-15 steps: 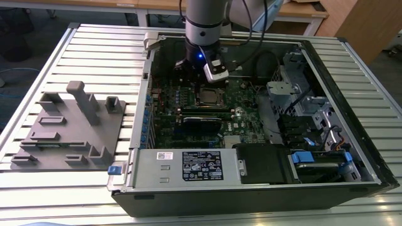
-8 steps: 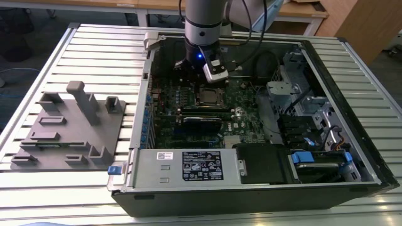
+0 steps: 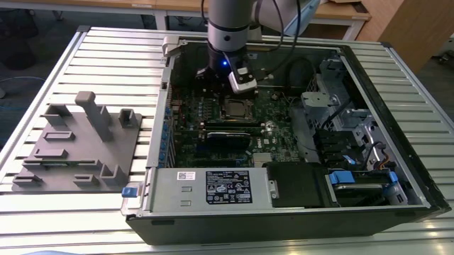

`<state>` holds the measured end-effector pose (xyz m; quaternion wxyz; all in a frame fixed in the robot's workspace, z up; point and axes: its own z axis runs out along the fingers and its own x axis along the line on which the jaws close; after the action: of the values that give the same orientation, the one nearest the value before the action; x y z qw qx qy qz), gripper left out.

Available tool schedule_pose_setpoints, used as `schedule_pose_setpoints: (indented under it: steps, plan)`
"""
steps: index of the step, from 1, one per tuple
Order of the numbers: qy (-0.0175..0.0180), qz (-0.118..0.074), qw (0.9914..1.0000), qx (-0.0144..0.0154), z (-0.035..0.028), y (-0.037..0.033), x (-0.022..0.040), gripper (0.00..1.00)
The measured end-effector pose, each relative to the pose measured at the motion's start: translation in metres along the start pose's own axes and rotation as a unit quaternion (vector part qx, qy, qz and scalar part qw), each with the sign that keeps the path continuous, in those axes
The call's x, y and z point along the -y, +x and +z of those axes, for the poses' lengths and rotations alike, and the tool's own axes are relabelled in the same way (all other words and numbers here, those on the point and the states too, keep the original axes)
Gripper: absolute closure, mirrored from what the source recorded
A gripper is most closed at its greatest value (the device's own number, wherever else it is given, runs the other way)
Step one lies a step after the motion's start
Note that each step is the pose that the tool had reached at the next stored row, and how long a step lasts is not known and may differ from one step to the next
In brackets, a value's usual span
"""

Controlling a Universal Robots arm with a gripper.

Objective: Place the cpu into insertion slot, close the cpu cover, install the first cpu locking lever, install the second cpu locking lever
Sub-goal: 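Close the cpu cover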

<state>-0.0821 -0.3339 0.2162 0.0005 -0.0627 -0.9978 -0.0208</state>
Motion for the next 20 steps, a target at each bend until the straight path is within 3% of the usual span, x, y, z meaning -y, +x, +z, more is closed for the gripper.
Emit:
schedule_pose_setpoints:
  steps: [4,11,20]
  plan:
    - [0.0000,0.000,1.00000,0.0000,0.0001,0.0034,0.0004,0.90]
    - [0.0003,0.000,1.00000,0.0000,0.0007,0.0028,0.0003,0.90]
    - [0.0042,0.002,0.99999,0.0006,0.0007,-0.0092,-0.0017,0.90]
